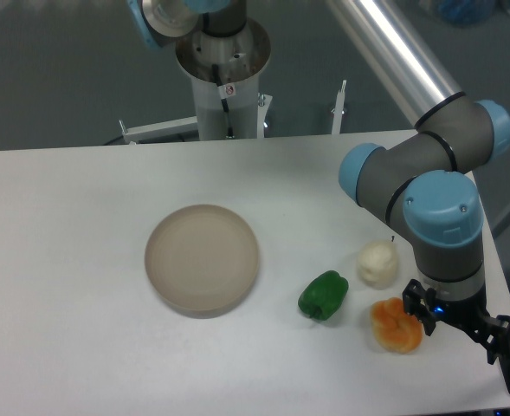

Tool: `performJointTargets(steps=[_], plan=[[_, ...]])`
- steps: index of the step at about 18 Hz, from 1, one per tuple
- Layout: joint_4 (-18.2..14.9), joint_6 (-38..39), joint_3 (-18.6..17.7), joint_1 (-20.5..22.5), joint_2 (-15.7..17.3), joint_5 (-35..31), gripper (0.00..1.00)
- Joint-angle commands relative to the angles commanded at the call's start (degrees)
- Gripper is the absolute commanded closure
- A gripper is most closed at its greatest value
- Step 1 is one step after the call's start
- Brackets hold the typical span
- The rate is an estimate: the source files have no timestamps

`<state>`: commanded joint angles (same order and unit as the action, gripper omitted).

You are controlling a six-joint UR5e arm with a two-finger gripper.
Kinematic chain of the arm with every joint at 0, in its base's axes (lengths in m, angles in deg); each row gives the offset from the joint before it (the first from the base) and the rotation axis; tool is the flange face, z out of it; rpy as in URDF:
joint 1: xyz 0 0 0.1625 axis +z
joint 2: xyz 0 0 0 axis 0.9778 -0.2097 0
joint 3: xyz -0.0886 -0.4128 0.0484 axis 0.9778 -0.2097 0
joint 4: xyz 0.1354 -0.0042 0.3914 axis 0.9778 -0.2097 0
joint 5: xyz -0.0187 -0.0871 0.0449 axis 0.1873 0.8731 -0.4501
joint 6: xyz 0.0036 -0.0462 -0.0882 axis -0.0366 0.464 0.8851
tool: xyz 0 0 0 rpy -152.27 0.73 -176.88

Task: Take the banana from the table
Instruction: 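Move the gripper away, revealing the yellow banana beneath it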

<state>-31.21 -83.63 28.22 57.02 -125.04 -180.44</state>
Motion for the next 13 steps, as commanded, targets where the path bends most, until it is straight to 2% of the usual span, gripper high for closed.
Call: performJointTargets(steps=[8, 13], plan=[[-0.7, -0.79, -2.28, 2.63, 2.98, 0.26, 0.0], [-3.16, -1.05, -6.58, 6.23, 6.15, 2.37, 0.0]])
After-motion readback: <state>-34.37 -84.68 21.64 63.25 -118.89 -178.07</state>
